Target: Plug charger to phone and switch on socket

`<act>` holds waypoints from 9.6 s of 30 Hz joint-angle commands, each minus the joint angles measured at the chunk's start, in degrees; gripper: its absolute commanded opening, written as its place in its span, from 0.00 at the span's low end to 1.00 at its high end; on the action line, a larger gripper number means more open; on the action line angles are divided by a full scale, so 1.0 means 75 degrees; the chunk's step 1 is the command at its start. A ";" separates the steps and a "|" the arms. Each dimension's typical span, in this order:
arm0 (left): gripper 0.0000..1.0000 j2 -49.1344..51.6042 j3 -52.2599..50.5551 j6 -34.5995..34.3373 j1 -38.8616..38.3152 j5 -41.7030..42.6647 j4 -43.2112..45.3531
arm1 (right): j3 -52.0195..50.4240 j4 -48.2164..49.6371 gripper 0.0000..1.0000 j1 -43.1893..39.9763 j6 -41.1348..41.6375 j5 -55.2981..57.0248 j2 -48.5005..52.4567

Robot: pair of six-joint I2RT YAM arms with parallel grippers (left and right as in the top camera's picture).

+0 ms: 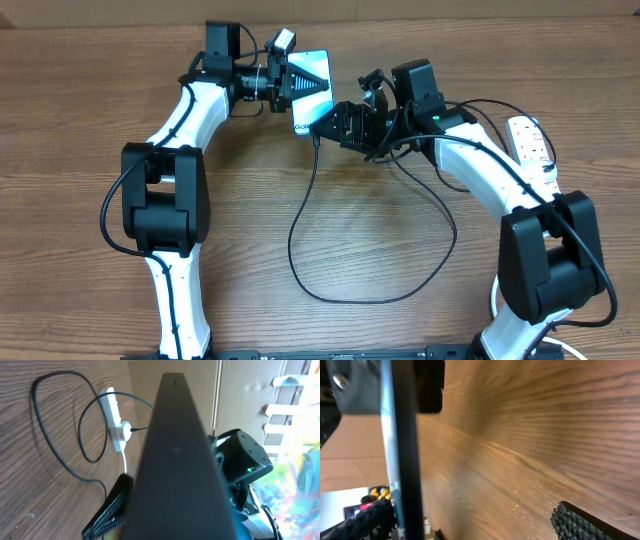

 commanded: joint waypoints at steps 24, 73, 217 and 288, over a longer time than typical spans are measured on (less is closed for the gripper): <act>0.04 -0.0242 -0.1888 0.2331 -0.0309 -0.6309 -0.3051 | 0.0152 -0.1303 1.00 -0.0469 -0.0775 0.2055 -0.0090; 0.22 -0.0242 -0.1888 0.2576 -0.0600 -0.8087 -0.3331 | 0.0149 -0.1955 1.00 0.0090 -0.0769 0.2911 -0.0090; 1.00 -0.0242 -0.1381 0.2914 0.0251 -1.1030 -0.4264 | -0.2731 -0.1332 1.00 -0.7312 -0.0551 0.5572 -0.0988; 1.00 -0.0242 -0.1381 0.2914 0.0251 -1.1030 -0.4264 | -0.2326 -0.1428 1.00 -0.7315 -0.0662 0.5808 -0.1262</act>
